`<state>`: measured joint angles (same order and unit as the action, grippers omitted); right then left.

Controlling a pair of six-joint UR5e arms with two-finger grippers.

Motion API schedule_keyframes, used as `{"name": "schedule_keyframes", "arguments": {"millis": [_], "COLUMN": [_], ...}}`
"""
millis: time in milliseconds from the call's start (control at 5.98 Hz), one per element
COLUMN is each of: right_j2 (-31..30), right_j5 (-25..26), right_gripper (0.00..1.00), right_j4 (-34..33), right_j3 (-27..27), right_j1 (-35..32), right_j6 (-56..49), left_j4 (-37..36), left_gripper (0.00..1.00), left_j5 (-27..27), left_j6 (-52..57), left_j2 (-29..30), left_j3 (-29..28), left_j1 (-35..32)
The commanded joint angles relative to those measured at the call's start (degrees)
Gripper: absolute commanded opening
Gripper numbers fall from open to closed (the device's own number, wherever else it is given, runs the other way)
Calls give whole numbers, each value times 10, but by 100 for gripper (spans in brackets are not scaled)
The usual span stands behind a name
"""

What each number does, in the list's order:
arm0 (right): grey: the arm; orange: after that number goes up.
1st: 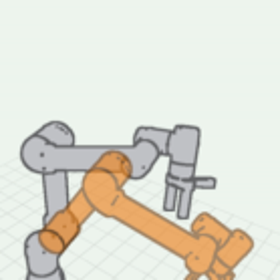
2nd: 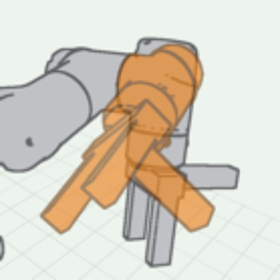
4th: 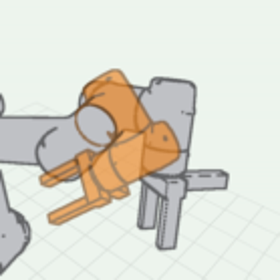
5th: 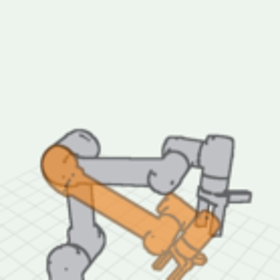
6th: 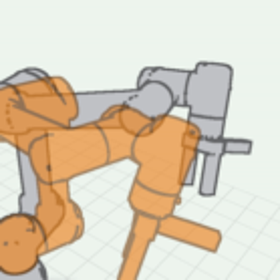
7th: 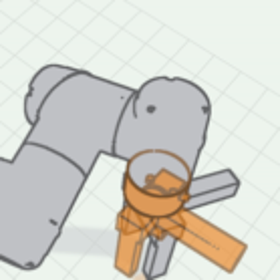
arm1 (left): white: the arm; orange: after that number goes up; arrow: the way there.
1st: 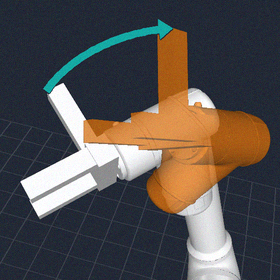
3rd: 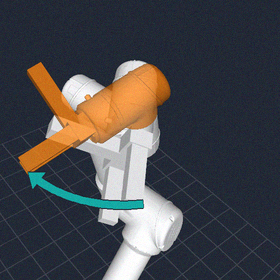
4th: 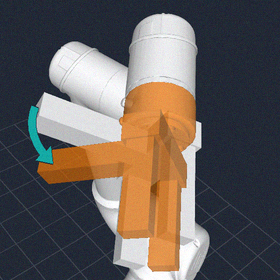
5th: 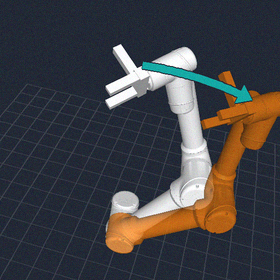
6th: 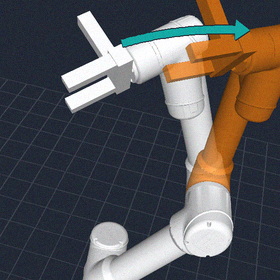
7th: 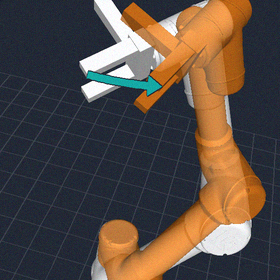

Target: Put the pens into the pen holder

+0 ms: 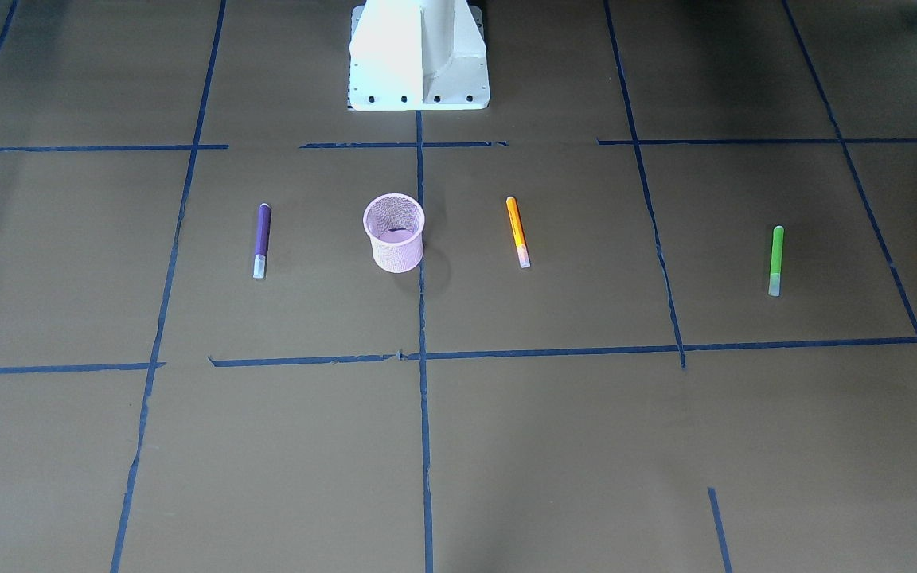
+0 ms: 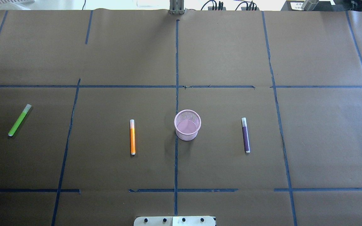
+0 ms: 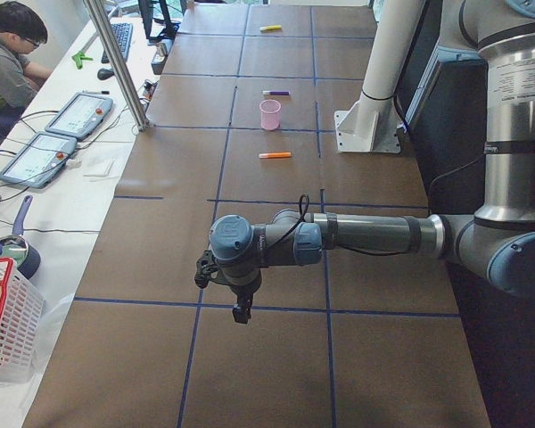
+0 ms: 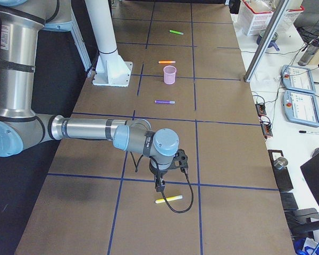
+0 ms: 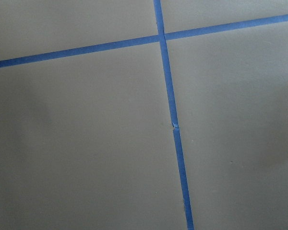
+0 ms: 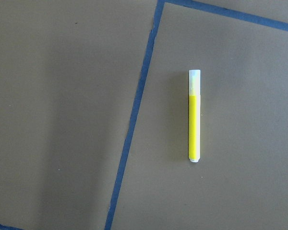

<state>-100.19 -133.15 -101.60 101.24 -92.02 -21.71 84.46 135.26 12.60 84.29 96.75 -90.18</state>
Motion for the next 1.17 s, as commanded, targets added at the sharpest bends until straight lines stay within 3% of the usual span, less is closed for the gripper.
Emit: {"name": "schedule_keyframes", "arguments": {"millis": [0, 502, 837, 1004], "right_j2": [0, 1, 1, 1], "right_j5": [0, -2, -9, -9], "right_gripper": [100, 100, 100, 100], "right_j4": [0, 0, 0, 1], "right_j3": [0, -1, 0, 1], "right_j1": [0, 0, 0, 0], "right_j6": [0, 0, 0, 0], "left_j4": [0, 3, 107, 112], "left_gripper": [100, 100, 100, 100], "left_j5": [0, 1, 0, 3], "left_j6": [0, -4, -7, -33], "left_j2": [0, 11, 25, 41], "left_j3": [1, 26, 35, 27], "left_j1": [0, 5, 9, 17]}}
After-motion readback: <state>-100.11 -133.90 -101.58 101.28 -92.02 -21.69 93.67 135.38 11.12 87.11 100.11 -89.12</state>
